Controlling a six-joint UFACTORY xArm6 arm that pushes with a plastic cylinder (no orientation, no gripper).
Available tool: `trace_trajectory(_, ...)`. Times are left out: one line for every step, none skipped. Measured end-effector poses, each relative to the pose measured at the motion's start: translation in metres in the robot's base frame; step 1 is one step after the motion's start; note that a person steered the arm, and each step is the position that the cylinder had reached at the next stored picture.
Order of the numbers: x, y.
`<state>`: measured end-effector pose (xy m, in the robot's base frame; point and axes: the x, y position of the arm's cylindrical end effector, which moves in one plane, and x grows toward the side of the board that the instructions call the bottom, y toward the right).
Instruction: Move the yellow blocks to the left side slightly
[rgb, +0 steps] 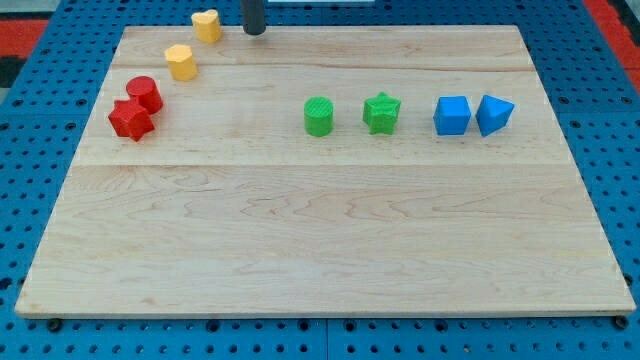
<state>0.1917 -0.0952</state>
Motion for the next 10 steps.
trace_trajectory(0.001, -0.017)
trace_trajectory(0.000, -0.047)
trace_trajectory(-0.001, -0.060)
trace_trajectory(0.020, -0.050)
trace_trajectory(0.058, -0.019)
trace_trajectory(0.084, -0.031)
trace_trajectory(0.092, -0.076)
trace_trajectory(0.092, -0.098)
trace_trajectory(0.092, -0.082)
trace_trajectory(0.117, -0.058)
